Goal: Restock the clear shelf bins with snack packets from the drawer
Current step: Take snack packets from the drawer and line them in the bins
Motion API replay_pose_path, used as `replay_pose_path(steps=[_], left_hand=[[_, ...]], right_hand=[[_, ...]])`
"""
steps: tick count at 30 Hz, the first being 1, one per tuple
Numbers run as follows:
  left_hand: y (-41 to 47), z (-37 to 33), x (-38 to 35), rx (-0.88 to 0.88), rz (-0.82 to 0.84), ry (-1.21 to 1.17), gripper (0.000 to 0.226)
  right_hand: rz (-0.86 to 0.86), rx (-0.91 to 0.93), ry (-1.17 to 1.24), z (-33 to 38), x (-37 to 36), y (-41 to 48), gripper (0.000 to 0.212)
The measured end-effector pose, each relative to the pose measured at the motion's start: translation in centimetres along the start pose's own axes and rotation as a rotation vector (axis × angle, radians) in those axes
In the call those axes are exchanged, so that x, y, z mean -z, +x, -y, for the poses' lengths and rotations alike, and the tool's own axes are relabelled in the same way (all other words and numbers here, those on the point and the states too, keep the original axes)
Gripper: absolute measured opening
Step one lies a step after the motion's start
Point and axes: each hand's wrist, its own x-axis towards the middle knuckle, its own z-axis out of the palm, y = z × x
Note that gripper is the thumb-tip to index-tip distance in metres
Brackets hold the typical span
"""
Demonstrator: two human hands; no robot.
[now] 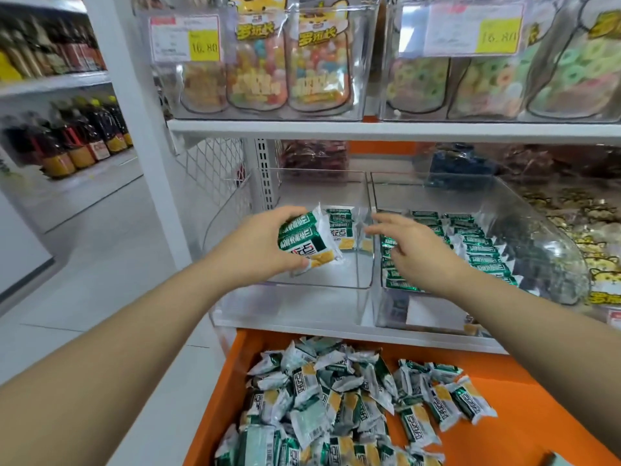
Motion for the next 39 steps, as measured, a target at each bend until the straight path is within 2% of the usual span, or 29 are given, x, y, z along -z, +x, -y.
replay_pose_path(steps=[3,8,14,19,24,27,30,36,39], left_hand=[[3.0,1.1,-1.3,-0.019,0.04,0.144,0.065],[7.4,3.2,-5.1,-0.024,0.195,0.296,0.07],[11.3,3.7,-9.4,0.011,0.288,0.316,0.066],[13.0,3.7,-10.5,-0.017,0.256,0.37,0.065],[13.8,3.9,-10.5,0.155,0.148,0.362,0.082],[14.0,4.2,-10.8,0.227,0.163,0.249,0.075],[14.0,4.4,-11.4,0.224,0.187,0.173,0.066],[13.5,3.8,-10.9,0.227,0.188,0.137,0.085],[12.2,2.9,-9.7,0.202,0.171,0.172,0.077]], right_hand=[[-0.044,0.034,0.021,-1.3,-0.9,1.0,0.063],[-0.109,0.031,0.221,-2.4,-2.1,1.1,0.059],[-0.156,0.037,0.314,-3.1,-2.7,1.6,0.059],[-0.156,0.067,0.331,-3.2,-3.0,1.5,0.066],[-0.147,0.067,0.332,-3.5,-3.3,1.6,0.067],[-0.166,0.068,0.36,-3.7,-3.6,1.7,0.067],[-0.165,0.067,0.373,-3.7,-3.6,1.8,0.066],[-0.149,0.053,0.326,-3.2,-3.0,1.4,0.065],[-0.124,0.048,0.269,-3.0,-2.7,1.2,0.067]])
